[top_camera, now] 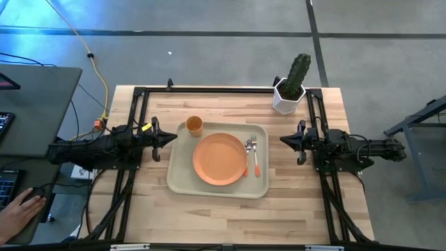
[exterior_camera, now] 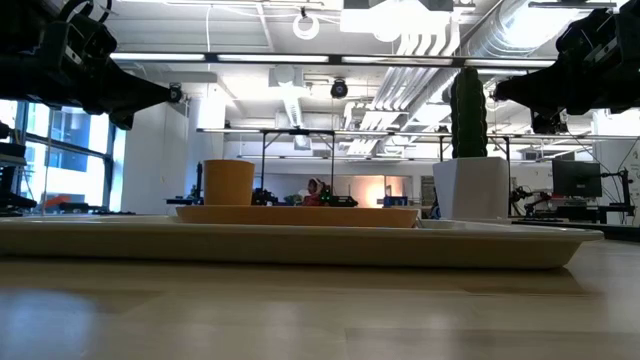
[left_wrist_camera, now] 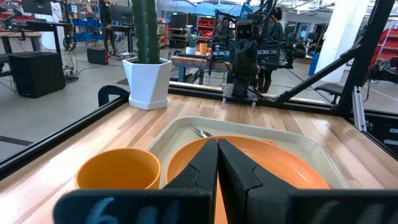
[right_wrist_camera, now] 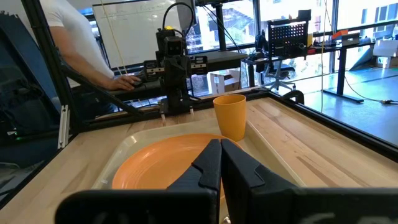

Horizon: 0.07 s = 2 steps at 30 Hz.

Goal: Pick and place plate/cup/fork/spoon on tray
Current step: Return to Home Position

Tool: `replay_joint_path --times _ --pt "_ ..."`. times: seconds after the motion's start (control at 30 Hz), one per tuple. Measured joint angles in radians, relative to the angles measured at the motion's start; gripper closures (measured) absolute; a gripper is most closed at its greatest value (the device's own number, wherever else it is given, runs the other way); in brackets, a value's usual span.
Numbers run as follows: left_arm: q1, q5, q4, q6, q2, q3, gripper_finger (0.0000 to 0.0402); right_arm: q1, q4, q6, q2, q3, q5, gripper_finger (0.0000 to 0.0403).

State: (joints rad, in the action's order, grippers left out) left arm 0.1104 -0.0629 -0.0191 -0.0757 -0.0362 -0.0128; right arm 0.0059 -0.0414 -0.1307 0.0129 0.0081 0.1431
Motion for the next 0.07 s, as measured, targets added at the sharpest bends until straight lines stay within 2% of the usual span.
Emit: replay_joint_path --times 0.07 --pt "0.000 0.000 0.000 0.000 0.000 0.000 0.0398 0.000 0.000 0.000 0.000 0.000 0.000 0.0402"
